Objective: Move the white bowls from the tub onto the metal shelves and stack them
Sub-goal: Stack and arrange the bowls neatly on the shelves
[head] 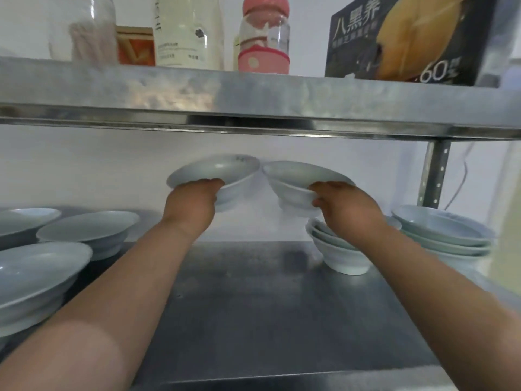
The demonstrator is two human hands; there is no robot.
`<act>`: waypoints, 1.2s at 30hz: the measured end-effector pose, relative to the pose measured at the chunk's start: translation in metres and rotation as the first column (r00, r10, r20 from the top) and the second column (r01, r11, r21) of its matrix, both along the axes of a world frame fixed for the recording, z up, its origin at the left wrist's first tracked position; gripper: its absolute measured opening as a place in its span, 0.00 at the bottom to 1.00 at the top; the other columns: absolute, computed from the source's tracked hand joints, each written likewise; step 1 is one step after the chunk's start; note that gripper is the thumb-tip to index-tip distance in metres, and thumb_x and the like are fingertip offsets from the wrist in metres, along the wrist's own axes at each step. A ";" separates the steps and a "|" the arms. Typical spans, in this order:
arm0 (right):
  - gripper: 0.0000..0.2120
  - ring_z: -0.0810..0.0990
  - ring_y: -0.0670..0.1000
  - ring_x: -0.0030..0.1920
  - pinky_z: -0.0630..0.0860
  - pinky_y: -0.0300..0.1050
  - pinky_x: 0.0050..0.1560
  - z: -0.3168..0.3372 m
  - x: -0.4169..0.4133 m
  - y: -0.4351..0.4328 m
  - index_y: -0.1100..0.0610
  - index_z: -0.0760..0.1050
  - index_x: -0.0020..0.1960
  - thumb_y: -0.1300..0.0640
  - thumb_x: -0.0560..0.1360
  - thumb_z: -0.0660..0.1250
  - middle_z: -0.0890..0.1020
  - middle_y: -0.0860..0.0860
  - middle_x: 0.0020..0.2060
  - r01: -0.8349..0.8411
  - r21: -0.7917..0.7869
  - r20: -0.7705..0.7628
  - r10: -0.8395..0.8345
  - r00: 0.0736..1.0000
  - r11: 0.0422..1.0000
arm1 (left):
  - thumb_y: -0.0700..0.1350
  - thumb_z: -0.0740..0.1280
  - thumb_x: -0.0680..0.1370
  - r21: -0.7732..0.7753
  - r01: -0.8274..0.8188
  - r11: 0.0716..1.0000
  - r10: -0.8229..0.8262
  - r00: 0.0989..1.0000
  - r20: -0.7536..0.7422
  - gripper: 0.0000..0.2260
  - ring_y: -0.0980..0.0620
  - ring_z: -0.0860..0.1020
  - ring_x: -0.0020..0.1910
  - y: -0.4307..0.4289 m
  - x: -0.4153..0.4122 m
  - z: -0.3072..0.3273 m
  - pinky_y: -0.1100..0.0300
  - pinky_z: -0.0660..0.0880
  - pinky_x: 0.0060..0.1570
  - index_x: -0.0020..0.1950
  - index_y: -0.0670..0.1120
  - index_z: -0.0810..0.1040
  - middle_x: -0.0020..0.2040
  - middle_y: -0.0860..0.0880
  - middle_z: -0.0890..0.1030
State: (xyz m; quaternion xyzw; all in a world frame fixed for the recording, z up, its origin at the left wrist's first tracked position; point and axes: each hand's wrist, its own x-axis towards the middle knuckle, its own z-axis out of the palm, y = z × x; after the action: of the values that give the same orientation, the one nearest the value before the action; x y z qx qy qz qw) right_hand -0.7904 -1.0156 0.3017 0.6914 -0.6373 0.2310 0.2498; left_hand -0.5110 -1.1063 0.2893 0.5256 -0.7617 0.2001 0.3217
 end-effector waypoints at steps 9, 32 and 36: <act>0.16 0.79 0.59 0.55 0.78 0.50 0.50 0.007 -0.152 0.056 0.50 0.75 0.65 0.59 0.78 0.64 0.82 0.53 0.57 0.182 -0.073 -0.038 -0.185 0.982 0.981 | 0.42 0.60 0.79 -0.033 0.196 0.980 -0.196 0.981 -0.011 0.10 0.44 0.77 0.49 0.032 -0.153 0.010 0.58 0.72 0.42 0.58 0.51 0.75 0.52 0.47 0.80; 0.18 0.78 0.55 0.51 0.77 0.48 0.55 -0.025 -0.270 0.051 0.51 0.75 0.63 0.63 0.78 0.56 0.80 0.54 0.52 0.191 0.308 0.122 -0.238 0.964 0.932 | 0.40 0.57 0.79 0.293 0.248 0.923 -0.311 0.931 0.190 0.15 0.49 0.74 0.51 0.051 -0.268 -0.008 0.56 0.73 0.48 0.61 0.53 0.74 0.53 0.50 0.77; 0.14 0.77 0.54 0.42 0.77 0.51 0.46 -0.041 -0.276 0.057 0.54 0.77 0.43 0.51 0.78 0.56 0.81 0.52 0.39 0.046 0.205 0.221 -0.092 0.971 0.978 | 0.38 0.58 0.73 0.459 0.407 0.790 -0.437 0.898 -0.044 0.21 0.56 0.76 0.52 0.061 -0.252 0.002 0.59 0.74 0.49 0.58 0.60 0.77 0.53 0.59 0.79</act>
State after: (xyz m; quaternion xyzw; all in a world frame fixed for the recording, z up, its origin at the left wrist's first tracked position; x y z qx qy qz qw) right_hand -1.0668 -0.9585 0.2606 0.6591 -0.7054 0.2355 0.1123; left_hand -0.7632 -1.0451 0.2909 0.3960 -0.8950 -0.0448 0.2005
